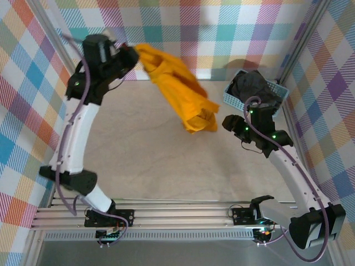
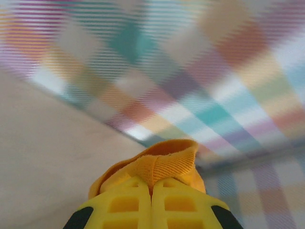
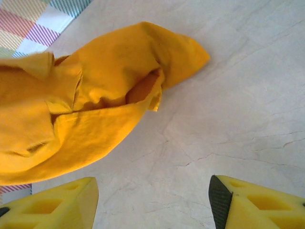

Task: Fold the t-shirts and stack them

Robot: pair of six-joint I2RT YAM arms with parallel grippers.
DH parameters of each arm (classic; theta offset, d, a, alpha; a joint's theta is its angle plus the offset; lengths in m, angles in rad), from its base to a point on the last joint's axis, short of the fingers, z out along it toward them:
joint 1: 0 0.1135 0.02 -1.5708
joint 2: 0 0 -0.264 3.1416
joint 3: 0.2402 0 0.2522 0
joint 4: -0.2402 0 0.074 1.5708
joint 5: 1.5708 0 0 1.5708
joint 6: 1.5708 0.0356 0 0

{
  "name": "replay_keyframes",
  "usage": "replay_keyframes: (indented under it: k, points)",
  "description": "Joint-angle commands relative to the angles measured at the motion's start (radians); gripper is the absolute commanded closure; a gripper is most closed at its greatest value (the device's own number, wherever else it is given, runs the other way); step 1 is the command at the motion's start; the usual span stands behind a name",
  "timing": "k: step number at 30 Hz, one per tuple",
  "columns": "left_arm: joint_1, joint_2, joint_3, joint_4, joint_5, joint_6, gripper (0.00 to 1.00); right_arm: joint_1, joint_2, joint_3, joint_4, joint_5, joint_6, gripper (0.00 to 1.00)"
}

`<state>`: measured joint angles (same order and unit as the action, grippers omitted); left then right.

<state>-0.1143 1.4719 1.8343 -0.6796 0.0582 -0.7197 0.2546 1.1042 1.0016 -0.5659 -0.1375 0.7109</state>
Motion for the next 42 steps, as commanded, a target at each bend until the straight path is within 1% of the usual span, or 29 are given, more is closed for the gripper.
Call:
replay_keyframes:
  k: [1, 2, 3, 4, 5, 6, 9, 12, 13, 14, 15, 17, 20, 22, 24, 27, 29, 31, 33, 36, 39, 42]
  points:
    - [0.127, -0.09, -0.273, 0.035, -0.019, -0.019, 0.97, -0.001, 0.061, -0.033, 0.034, -0.068, 0.0, 0.39]
    - [0.168, -0.103, -0.366, 0.059, -0.006, -0.019, 0.84, 0.006, 0.077, -0.043, 0.047, -0.07, 0.006, 0.4]
    - [0.21, -0.108, -0.459, 0.079, 0.004, -0.025, 0.54, 0.018, 0.101, -0.053, 0.064, -0.067, 0.01, 0.41]
    - [0.245, -0.103, -0.527, 0.084, 0.01, -0.023, 0.23, 0.028, 0.127, -0.057, 0.08, -0.064, 0.01, 0.41]
    - [0.264, -0.098, -0.564, 0.074, 0.002, -0.01, 0.07, 0.043, 0.156, -0.053, 0.088, -0.06, 0.007, 0.42]
    - [0.272, -0.093, -0.587, 0.049, -0.022, 0.007, 0.02, 0.06, 0.193, -0.044, 0.093, -0.054, 0.004, 0.42]
    - [0.257, -0.149, -0.657, 0.043, 0.011, 0.021, 0.03, 0.112, 0.299, 0.004, 0.101, -0.033, 0.002, 0.43]
    - [0.178, -0.239, -0.705, -0.044, -0.026, 0.008, 0.08, 0.167, 0.409, 0.076, 0.123, -0.009, 0.008, 0.44]
    - [0.152, -0.257, -0.733, -0.072, -0.025, -0.013, 0.11, 0.185, 0.454, 0.112, 0.131, -0.003, 0.009, 0.44]
    - [0.13, -0.269, -0.766, -0.075, -0.001, -0.036, 0.14, 0.199, 0.493, 0.145, 0.134, 0.001, 0.013, 0.44]
    - [0.111, -0.271, -0.806, -0.07, 0.029, -0.064, 0.16, 0.211, 0.541, 0.182, 0.141, 0.002, 0.02, 0.44]
    - [0.069, -0.255, -0.873, -0.023, 0.072, -0.123, 0.17, 0.222, 0.627, 0.24, 0.178, -0.017, 0.042, 0.45]
    - [-0.031, -0.183, -0.921, 0.116, 0.115, -0.208, 0.13, 0.222, 0.735, 0.307, 0.23, -0.02, 0.078, 0.45]
    - [-0.121, -0.108, -0.891, 0.171, 0.1, -0.23, 0.12, 0.221, 0.804, 0.348, 0.253, -0.019, 0.096, 0.45]
    - [-0.201, -0.013, -0.827, 0.17, 0.059, -0.21, 0.12, 0.219, 0.866, 0.394, 0.25, -0.021, 0.107, 0.45]
    - [-0.29, 0.113, -0.741, 0.151, -0.003, -0.153, 0.14, 0.216, 0.944, 0.442, 0.263, -0.052, 0.136, 0.48]
    - [-0.327, 0.182, -0.675, 0.11, -0.052, -0.105, 0.16, 0.215, 0.975, 0.462, 0.273, -0.07, 0.151, 0.51]
    - [-0.351, 0.229, -0.641, 0.108, -0.079, -0.063, 0.16, 0.215, 0.994, 0.47, 0.293, -0.085, 0.169, 0.51]
    - [-0.364, 0.26, -0.614, 0.106, -0.105, -0.036, 0.18, 0.216, 1.011, 0.476, 0.311, -0.099, 0.179, 0.53]
    - [-0.376, 0.324, -0.558, 0.048, -0.177, 0.006, 0.25, 0.222, 1.03, 0.495, 0.327, -0.114, 0.183, 0.53]
    - [-0.376, 0.368, -0.544, 0.055, -0.196, 0.028, 0.35, 0.239, 1.042, 0.522, 0.33, -0.12, 0.184, 0.53]
    - [-0.377, 0.408, -0.515, 0.06, -0.208, 0.05, 0.41, 0.25, 1.07, 0.56, 0.317, -0.125, 0.196, 0.53]
